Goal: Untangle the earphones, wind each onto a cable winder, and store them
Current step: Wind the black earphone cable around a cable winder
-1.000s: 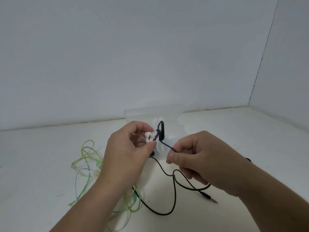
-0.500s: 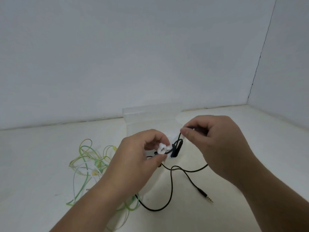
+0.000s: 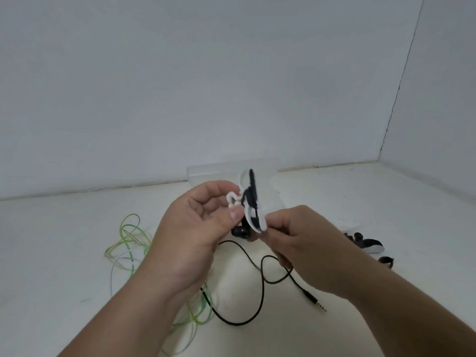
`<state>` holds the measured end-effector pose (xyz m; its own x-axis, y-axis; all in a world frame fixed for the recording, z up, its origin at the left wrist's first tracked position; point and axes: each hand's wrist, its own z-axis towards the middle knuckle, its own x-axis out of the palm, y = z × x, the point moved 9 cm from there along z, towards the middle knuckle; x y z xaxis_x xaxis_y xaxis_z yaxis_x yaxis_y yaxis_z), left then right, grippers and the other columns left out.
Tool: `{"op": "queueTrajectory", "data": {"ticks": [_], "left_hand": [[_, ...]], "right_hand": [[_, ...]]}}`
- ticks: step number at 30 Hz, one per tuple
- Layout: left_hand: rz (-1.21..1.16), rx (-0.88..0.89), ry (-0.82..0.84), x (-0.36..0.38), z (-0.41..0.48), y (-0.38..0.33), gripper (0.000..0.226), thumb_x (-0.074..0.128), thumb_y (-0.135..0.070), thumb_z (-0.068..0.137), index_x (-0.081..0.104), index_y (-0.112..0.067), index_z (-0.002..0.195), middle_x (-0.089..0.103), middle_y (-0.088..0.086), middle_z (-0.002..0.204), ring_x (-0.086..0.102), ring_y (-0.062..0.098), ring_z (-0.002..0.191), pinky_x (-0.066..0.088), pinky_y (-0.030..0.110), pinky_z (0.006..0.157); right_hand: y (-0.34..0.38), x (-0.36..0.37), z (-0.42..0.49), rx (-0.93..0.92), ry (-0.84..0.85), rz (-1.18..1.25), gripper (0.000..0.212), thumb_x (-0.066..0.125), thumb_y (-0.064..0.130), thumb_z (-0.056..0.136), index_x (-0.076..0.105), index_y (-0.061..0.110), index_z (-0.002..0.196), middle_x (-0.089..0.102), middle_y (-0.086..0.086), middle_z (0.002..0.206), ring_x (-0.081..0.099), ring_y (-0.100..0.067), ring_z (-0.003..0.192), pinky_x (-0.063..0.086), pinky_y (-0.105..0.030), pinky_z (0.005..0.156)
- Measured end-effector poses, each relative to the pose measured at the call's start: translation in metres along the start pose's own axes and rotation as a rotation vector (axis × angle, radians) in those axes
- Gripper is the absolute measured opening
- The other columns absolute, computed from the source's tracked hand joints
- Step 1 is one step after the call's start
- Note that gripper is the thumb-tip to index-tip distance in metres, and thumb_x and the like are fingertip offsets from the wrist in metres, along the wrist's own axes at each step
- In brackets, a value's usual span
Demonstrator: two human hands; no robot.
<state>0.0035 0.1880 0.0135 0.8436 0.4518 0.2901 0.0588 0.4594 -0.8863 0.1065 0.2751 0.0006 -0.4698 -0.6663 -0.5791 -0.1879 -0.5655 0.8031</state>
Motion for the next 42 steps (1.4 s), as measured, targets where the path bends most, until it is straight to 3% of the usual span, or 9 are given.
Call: {"op": "queueTrajectory", "data": {"ticks": [4,11,18,22,26,29,34,38,42], "left_hand": [[-0.234,-0.078,-0.142,-0.009,0.003,0.006,0.024,0.066,-0.001,0.073,0.064,-0.007,0.096,0.074,0.02,0.093,0.073,0.027,0.086,0.061,0.038,0.077],[-0.169,-0.126,-0.487,-0.059,0.004,0.014,0.015,0.061,0.002,0.092,0.063,-0.006,0.104,0.072,0.005,0.077,0.071,0.016,0.07,0.063,0.031,0.072],[-0.08,-0.054,-0.591,-0.071,0.002,0.011,0.015,0.062,0.003,0.092,0.063,-0.006,0.104,0.071,0.009,0.084,0.07,0.02,0.076,0.061,0.027,0.074],[-0.07,-0.022,-0.663,-0.08,0.0,0.008,0.013,0.062,0.003,0.092,0.062,-0.009,0.099,0.068,0.008,0.086,0.068,0.018,0.077,0.06,0.027,0.076],[0.042,0.037,-0.6,-0.076,0.002,-0.004,0.015,0.063,0.004,0.091,0.064,-0.011,0.092,0.068,0.001,0.075,0.067,0.015,0.072,0.059,0.026,0.074],[0.153,0.045,-0.448,-0.055,0.004,-0.006,0.02,0.066,0.004,0.088,0.067,-0.015,0.088,0.068,0.001,0.077,0.067,0.013,0.068,0.056,0.029,0.071],[0.245,0.051,-0.311,-0.036,0.003,-0.005,0.017,0.074,-0.014,0.069,0.074,-0.027,0.08,0.069,0.001,0.077,0.069,0.016,0.067,0.053,0.035,0.076],[0.264,0.053,-0.243,-0.025,0.001,-0.006,0.017,0.072,-0.014,0.069,0.074,-0.024,0.083,0.071,0.006,0.081,0.069,0.021,0.068,0.052,0.038,0.077],[0.268,0.052,-0.201,-0.02,0.001,-0.006,0.018,0.073,-0.013,0.07,0.073,-0.023,0.085,0.071,0.009,0.084,0.07,0.023,0.069,0.052,0.039,0.078]], "right_hand": [[-0.005,0.004,0.0,0.018,0.037,0.068,0.022,0.056,0.019,0.098,0.077,0.026,0.093,0.054,0.009,0.056,0.052,-0.006,0.055,0.047,-0.017,0.059],[-0.008,-0.009,-0.003,0.078,0.042,0.25,0.019,0.061,0.007,0.094,0.078,0.012,0.086,0.063,0.0,0.062,0.058,-0.011,0.06,0.051,-0.021,0.064],[-0.029,-0.041,-0.005,0.26,-0.17,0.795,0.028,0.071,0.021,0.068,0.071,0.002,0.089,0.034,0.002,0.055,0.042,-0.012,0.047,0.039,-0.024,0.052],[-0.043,-0.075,-0.011,0.258,-0.46,0.606,0.006,0.074,0.005,0.078,0.069,0.006,0.081,0.037,0.007,0.046,0.029,-0.007,0.036,0.027,-0.021,0.042],[-0.041,-0.106,-0.023,0.229,-0.69,0.091,0.018,0.07,0.025,0.089,0.072,0.017,0.074,0.042,0.006,0.042,0.033,-0.008,0.034,0.031,-0.022,0.041],[-0.037,-0.095,-0.015,0.252,-0.575,-0.053,0.036,0.058,0.033,0.097,0.07,0.017,0.066,0.052,-0.017,0.055,0.045,-0.024,0.046,0.038,-0.028,0.05],[-0.019,-0.065,-0.006,0.151,-0.414,-0.4,0.018,0.053,0.022,0.096,0.071,0.022,0.096,0.069,0.014,0.089,0.061,-0.01,0.084,0.042,-0.026,0.072],[-0.006,-0.023,-0.002,0.039,-0.154,0.014,0.043,0.061,0.01,0.09,0.061,0.031,0.128,0.07,0.02,0.111,0.062,0.01,0.103,0.044,-0.005,0.083],[0.003,0.015,-0.007,0.048,0.136,0.272,0.022,0.064,0.018,0.093,0.068,0.037,0.103,0.077,0.011,0.1,0.068,0.006,0.082,0.048,-0.017,0.084]]}}
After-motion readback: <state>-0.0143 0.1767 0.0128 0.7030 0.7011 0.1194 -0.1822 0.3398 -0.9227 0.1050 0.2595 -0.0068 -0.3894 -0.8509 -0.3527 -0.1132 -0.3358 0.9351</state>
